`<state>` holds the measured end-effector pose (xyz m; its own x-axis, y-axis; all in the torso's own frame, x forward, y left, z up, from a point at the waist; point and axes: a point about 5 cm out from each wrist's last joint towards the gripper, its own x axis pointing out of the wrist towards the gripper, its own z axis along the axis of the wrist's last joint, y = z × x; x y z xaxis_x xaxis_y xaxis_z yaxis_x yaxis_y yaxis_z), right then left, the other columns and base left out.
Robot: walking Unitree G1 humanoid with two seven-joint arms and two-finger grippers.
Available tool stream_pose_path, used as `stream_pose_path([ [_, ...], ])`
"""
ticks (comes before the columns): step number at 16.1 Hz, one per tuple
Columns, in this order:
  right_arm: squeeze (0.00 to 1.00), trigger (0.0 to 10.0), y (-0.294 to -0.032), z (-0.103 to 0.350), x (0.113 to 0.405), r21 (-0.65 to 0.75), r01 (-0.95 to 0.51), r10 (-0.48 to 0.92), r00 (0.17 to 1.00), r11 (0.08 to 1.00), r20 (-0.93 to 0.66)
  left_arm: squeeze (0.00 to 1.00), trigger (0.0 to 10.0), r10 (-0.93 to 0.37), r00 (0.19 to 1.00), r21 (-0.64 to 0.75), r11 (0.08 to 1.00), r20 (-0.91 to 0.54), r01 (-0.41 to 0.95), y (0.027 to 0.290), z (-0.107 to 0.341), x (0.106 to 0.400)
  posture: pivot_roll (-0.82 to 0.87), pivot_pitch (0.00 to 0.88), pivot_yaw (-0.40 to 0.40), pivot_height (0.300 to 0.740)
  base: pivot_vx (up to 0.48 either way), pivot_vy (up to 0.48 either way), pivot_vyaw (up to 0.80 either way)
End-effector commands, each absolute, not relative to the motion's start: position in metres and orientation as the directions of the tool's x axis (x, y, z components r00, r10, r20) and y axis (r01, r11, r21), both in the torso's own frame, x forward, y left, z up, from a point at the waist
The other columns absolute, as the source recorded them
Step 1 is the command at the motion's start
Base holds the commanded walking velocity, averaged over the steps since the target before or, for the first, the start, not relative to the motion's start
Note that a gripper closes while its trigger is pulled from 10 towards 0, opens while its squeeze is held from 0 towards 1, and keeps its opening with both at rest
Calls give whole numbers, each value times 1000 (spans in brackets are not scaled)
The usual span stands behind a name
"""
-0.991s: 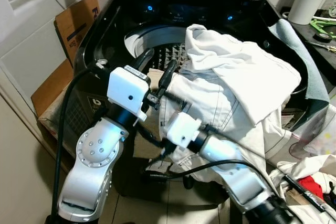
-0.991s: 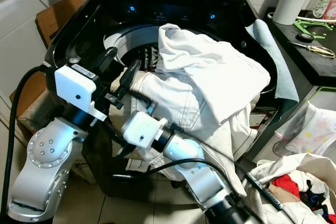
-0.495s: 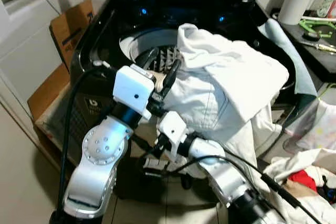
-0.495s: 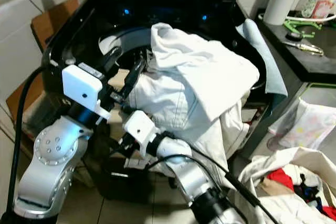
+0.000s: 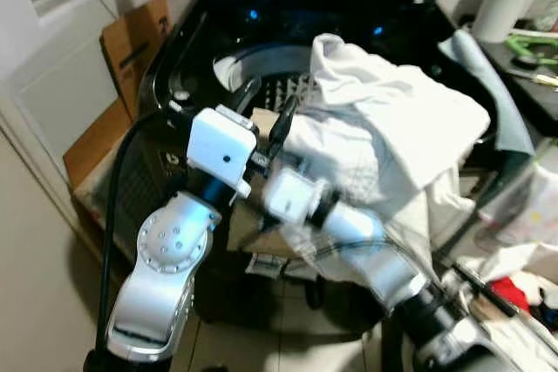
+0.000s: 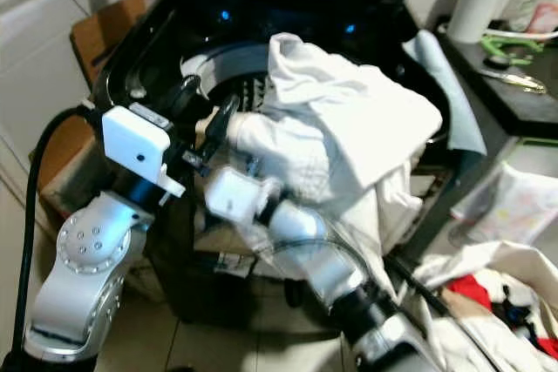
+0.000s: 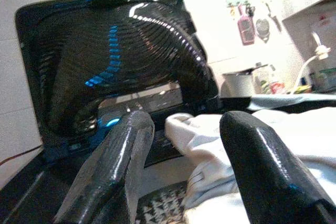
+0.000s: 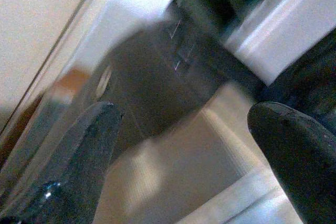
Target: Clothes washing
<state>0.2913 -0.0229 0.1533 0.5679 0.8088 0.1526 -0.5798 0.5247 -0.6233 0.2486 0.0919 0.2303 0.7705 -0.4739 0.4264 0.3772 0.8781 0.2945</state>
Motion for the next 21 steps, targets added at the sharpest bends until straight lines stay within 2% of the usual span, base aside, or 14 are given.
stream_pose_path([
  [1,0,10000,-13,159,285,-608,-621,844,511,494,164,0,10000,-475,773,300,877,421,376,90,229,252,81,0,4,740,0,0,0],
  [3,0,10000,-2,151,282,-518,-707,864,480,482,150,0,10000,-478,769,300,875,423,379,87,230,254,77,0,10,740,0,0,0],
  [6,0,10000,9,146,282,-511,-715,869,471,476,151,0,10000,-479,768,303,875,425,378,85,230,254,82,0,7,740,0,0,0],
  [7,0,10000,7,146,284,-484,-722,860,487,495,153,0,10000,-474,771,315,876,426,365,85,230,255,86,0,3,740,0,0,0],
  [9,0,10000,-11,141,295,-314,-709,771,614,632,168,0,10000,-460,782,336,879,420,337,87,230,256,93,0,-5,740,0,0,0],
  [10,0,10000,-16,131,295,-258,-714,756,641,651,133,0,10000,-449,789,334,885,420,326,89,229,258,91,0,-1,740,0,0,0],
  [14,0,10000,-13,95,285,-164,-790,799,601,591,-12,0,10000,-420,804,345,894,420,287,91,230,263,80,0,18,740,0,0,0],
  [18,0,10000,-10,95,286,-148,-797,803,595,586,-22,0,10000,-363,827,332,915,429,230,97,233,268,86,0,17,740,0,0,0],
  [19,0,10000,-10,97,284,-155,-803,811,584,575,-14,0,10000,-284,868,273,945,407,180,110,231,277,90,0,13,740,0,0,0],
  [21,0,10000,-10,98,281,-165,-813,823,567,559,-6,0,10000,-215,899,268,957,380,116,129,226,294,94,0,5,740,0,0,0],
])
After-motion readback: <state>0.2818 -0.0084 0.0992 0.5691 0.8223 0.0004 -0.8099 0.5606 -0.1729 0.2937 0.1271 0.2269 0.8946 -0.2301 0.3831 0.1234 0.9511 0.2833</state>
